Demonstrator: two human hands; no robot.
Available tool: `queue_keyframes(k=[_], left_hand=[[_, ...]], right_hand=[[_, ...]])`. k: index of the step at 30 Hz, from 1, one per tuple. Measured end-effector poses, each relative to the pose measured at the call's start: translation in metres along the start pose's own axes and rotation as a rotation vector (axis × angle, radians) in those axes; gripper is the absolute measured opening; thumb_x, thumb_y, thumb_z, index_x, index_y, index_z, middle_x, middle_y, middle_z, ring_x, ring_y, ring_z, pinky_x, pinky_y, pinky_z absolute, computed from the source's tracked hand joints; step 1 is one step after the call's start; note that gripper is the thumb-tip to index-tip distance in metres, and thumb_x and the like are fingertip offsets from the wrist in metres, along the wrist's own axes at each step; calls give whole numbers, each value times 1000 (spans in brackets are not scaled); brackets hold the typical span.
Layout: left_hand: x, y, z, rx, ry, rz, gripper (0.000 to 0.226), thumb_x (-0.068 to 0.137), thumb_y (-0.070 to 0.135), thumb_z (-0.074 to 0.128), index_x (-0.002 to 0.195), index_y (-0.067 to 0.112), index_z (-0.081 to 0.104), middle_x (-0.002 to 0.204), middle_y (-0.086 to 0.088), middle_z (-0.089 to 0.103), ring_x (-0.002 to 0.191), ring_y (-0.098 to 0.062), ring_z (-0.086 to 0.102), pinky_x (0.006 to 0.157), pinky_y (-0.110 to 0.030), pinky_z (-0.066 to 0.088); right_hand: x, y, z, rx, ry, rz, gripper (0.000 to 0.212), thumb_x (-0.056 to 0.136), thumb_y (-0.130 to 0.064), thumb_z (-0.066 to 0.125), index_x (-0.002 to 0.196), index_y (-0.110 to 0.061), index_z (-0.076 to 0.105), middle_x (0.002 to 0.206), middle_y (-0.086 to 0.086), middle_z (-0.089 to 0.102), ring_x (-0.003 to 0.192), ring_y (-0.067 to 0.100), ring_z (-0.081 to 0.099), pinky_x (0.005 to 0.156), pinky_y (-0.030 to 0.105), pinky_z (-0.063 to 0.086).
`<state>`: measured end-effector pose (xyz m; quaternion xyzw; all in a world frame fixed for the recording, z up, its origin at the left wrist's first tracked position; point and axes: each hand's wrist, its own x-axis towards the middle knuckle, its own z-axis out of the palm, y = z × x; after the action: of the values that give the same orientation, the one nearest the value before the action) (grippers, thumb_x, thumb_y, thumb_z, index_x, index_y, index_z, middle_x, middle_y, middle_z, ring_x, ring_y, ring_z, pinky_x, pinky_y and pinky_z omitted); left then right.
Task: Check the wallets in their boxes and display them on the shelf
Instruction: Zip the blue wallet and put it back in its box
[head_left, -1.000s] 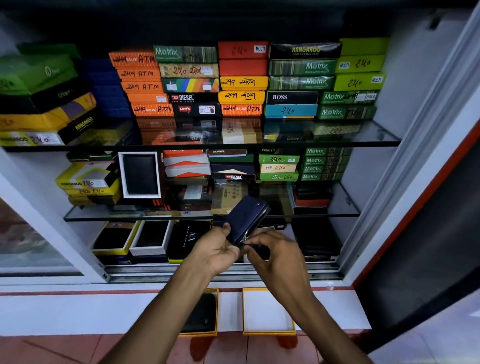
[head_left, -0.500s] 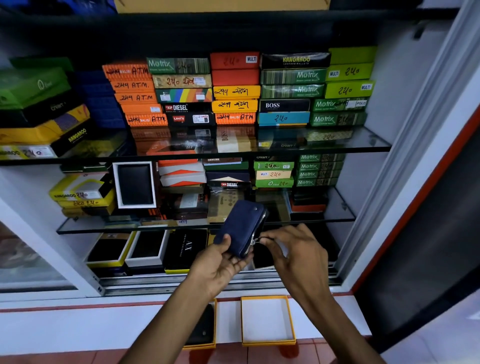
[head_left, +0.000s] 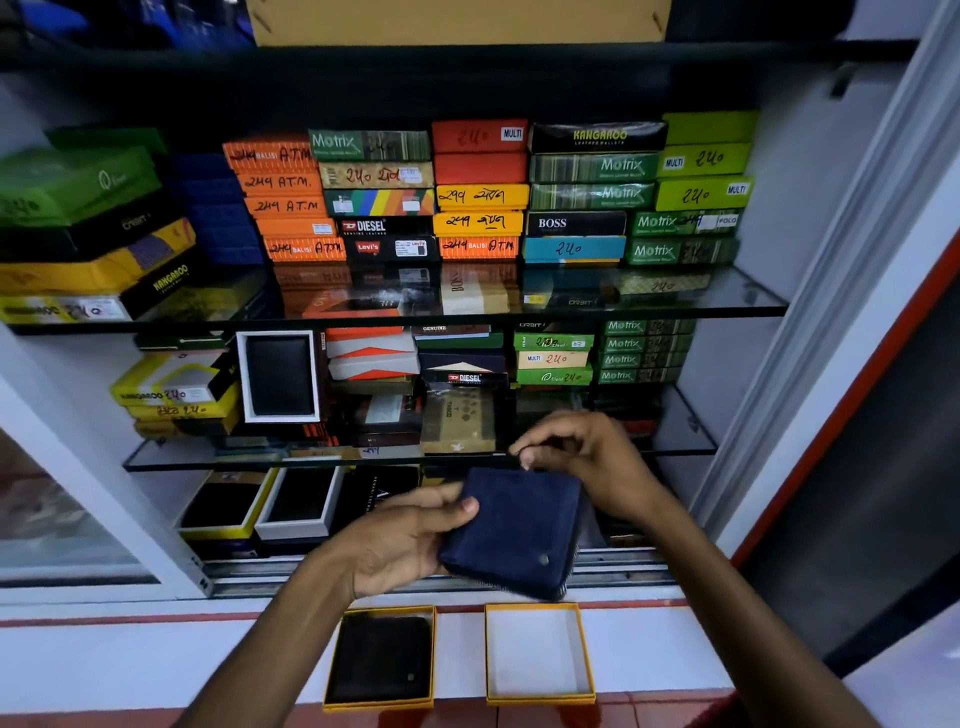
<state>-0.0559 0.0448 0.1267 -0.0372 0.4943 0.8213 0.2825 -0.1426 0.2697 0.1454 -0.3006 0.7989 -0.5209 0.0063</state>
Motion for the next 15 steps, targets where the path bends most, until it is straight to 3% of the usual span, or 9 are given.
queue_keyframes(k=[3,5,7,9,12,15], left_hand=[[2,-1,13,81,-99,-41,30,89,16,64,116,14,74,114,-7,75,100,-18,73,82,-34,61],[4,-4,18,61,-45,-30,27,83,21,71,109,12,77,106,-10,76,90,-22,73,74,-39,61],[1,-5,19,36,44,10,28,79,23,73,102,8,77,97,-12,77,82,-24,74,63,-40,62],[-4,-3,18,36,141,55,35,77,27,70,106,7,74,96,-11,77,80,-22,74,57,-38,62],[-12,-2,17,184,284,134,47,78,34,66,117,6,67,99,-11,74,80,-21,70,54,-31,57],[-14,-5,14,418,366,253,33,93,26,59,120,8,64,112,-21,74,92,-25,67,67,-32,51]], right_hand=[[10,0,15,-51,-124,-45,15,79,-15,79,93,-9,81,87,5,73,84,24,71,75,32,53],[10,4,18,54,-108,12,23,76,-19,80,94,-6,79,82,3,72,78,14,69,71,25,51],[2,7,16,335,6,159,33,71,-23,76,96,-3,76,77,3,74,71,6,69,68,19,53],[-12,15,11,445,145,335,35,77,-40,66,94,-13,80,78,1,77,72,8,70,66,25,54],[-38,19,3,503,54,477,55,77,-67,54,93,-23,81,77,3,78,62,10,69,55,23,55],[-55,10,0,565,-45,382,41,71,-48,74,102,-21,79,86,2,80,69,13,72,57,22,58]])
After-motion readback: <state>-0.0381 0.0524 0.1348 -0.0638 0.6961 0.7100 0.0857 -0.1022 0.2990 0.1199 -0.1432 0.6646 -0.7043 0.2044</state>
